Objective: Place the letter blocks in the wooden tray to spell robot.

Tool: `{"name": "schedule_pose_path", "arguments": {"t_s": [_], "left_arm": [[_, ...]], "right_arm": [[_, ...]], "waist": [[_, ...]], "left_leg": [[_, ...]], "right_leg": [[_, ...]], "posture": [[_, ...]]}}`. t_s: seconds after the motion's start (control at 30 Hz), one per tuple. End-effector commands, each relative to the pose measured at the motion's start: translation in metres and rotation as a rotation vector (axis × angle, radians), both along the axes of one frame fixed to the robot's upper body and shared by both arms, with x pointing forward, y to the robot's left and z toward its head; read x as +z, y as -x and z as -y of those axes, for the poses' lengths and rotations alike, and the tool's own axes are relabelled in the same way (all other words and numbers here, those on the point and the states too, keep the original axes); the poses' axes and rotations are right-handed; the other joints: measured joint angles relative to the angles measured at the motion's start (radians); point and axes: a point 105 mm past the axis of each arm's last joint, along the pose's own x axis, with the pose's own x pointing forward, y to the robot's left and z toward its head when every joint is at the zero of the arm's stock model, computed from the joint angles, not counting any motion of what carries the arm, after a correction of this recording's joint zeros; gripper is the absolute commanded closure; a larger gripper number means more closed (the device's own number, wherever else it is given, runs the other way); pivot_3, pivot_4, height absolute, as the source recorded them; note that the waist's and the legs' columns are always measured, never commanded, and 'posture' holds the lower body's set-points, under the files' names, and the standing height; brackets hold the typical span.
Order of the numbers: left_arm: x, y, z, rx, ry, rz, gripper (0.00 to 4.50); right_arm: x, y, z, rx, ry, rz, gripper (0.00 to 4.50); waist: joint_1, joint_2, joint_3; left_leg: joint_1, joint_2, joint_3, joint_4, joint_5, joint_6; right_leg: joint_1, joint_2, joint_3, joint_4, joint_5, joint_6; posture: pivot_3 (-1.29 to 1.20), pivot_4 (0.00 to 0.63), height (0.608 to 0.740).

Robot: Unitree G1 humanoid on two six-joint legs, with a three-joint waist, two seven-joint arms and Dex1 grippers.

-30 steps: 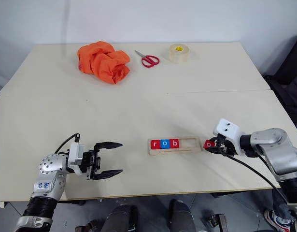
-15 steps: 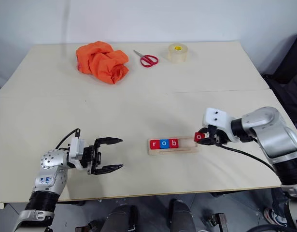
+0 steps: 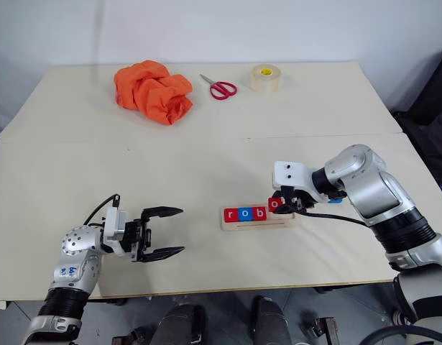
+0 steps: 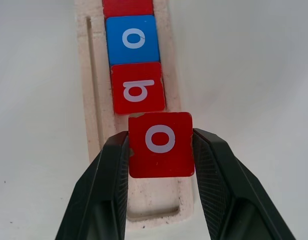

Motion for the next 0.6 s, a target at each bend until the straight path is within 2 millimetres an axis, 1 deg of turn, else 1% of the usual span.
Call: {"name": "schedule_pose_path", "arguments": {"t_s": [0.03, 0.2, 0.6], "left_arm": [[0.008, 0.0024, 0.0006, 0.002, 0.014, 0.044, 0.0], [0.0081, 0.0037, 0.0009, 0.006, 0.014, 0.045, 0.0], [0.0079, 0.0046, 0.0012, 0.009, 0.014, 0.047, 0.0]], "right_arm": [[0.0056, 0.0002, -0.0022, 0.033, 0.011, 0.013, 3.05], [-0.0006, 0.0002, -0.0022, 0.046, 0.026, -0.002, 3.05], [-0.0021, -0.0049, -0.0067, 0.059, 0.028, -0.001, 3.05]], "waist": [[0.0, 0.0, 0.0], [0.0, 0.0, 0.0], [-0.001, 0.0, 0.0]], "left_leg": [[0.0, 0.0, 0.0, 0.0, 0.0, 0.0], [0.0, 0.0, 0.0, 0.0, 0.0, 0.0], [0.0, 0.0, 0.0, 0.0, 0.0, 0.0]], "right_leg": [[0.0, 0.0, 0.0, 0.0, 0.0, 0.0], [0.0, 0.0, 0.0, 0.0, 0.0, 0.0], [0.0, 0.0, 0.0, 0.001, 0.0, 0.0]], "posture": [[0.0, 0.15, 0.74], [0.0, 0.15, 0.74], [0.0, 0.15, 0.74]]}}
